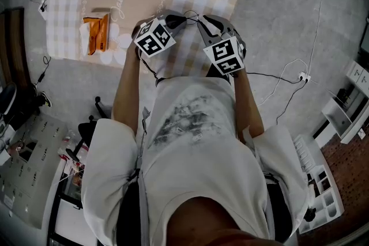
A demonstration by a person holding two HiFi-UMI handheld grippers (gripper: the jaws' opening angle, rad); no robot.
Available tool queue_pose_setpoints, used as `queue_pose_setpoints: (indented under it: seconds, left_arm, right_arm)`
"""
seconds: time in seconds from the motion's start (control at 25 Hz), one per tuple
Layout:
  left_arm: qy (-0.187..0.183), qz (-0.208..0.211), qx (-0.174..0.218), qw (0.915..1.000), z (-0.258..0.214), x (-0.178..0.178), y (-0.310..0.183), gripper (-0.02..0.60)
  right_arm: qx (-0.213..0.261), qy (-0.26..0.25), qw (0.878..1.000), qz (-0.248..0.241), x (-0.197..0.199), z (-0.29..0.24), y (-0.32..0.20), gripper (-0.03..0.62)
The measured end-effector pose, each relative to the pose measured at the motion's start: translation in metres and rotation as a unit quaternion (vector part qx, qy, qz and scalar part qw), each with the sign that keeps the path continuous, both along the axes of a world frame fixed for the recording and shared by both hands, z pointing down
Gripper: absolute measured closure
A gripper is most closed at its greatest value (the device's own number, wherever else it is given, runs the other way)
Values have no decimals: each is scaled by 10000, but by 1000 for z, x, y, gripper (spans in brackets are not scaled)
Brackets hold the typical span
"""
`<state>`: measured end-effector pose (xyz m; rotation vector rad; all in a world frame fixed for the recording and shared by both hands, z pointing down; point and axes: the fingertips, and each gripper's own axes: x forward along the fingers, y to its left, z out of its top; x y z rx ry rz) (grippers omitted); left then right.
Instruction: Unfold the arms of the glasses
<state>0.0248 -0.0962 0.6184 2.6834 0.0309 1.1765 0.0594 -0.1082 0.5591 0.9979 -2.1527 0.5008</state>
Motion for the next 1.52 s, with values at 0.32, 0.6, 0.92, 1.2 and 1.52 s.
queue_pose_setpoints:
  seconds: [0.32,0.6,0.92,1.2,1.52]
  left_arm:
    - [26,65,-69,10000,0,-3,6,572]
    - [22,143,-46,9999,2,-5,9,572]
    - [-30,287,41,9996,3,-3,11,573]
    - [-41,273,84,9996,4,-3,10,572]
    - [-15,199,228,9995,1,-3,11,574]
  right_arm:
    - [-63,46,9996,-272,-3,15,-6,576]
    - [-234,54,9966,-784,-14,30,-2,577]
    - [-300,230,9916,-1238,-22,45,-2,577]
    - [-308,254,9884,-1467,-27,49,-1,577]
    - [-248,556,9832,-1723,-29,52,0,577]
